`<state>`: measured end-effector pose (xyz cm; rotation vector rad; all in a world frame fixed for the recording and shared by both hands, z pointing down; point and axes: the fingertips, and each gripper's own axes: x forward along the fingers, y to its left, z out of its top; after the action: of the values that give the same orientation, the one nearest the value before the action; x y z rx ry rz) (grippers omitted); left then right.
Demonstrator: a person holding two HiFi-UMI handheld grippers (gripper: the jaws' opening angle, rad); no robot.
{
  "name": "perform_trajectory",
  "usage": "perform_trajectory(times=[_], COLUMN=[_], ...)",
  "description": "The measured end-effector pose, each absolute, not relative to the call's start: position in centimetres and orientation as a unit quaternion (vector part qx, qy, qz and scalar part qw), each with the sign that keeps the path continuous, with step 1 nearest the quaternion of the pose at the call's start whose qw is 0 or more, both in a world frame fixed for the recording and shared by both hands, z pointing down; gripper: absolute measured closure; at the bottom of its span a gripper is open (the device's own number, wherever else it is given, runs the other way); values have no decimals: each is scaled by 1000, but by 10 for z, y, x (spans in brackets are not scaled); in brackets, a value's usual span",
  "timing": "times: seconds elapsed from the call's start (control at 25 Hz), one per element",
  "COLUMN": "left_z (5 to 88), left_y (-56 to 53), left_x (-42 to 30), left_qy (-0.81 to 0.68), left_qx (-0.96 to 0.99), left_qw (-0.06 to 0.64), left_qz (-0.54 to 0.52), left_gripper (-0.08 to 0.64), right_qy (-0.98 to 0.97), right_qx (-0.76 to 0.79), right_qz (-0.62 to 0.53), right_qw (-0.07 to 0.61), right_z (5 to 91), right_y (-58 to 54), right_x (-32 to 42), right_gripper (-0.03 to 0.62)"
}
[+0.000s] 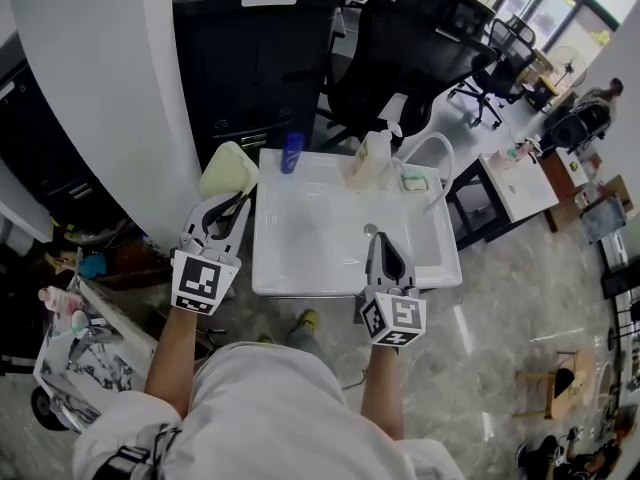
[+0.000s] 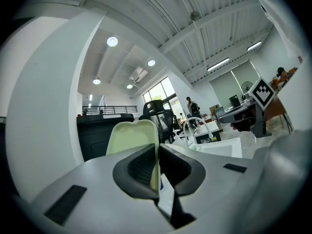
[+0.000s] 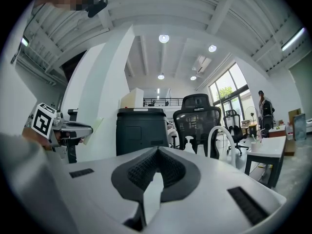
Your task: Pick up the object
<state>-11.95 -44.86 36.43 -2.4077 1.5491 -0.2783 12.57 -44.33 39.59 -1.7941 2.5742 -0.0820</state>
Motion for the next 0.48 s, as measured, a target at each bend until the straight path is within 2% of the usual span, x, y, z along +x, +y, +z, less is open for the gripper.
perform_trajectory(times=[0.48], left_z=[365], left_y=[-452], left_x=[-113], left_qy=[532], left_qx=[-833], left_qw=[126], left_qz=[-81], left_gripper=[522], right_qy=[813], right_qx=[-582], right_qz=[-14], right_qw=[-10], right_z=[391], right_y=[-447], right_x=[141], right_gripper=[588])
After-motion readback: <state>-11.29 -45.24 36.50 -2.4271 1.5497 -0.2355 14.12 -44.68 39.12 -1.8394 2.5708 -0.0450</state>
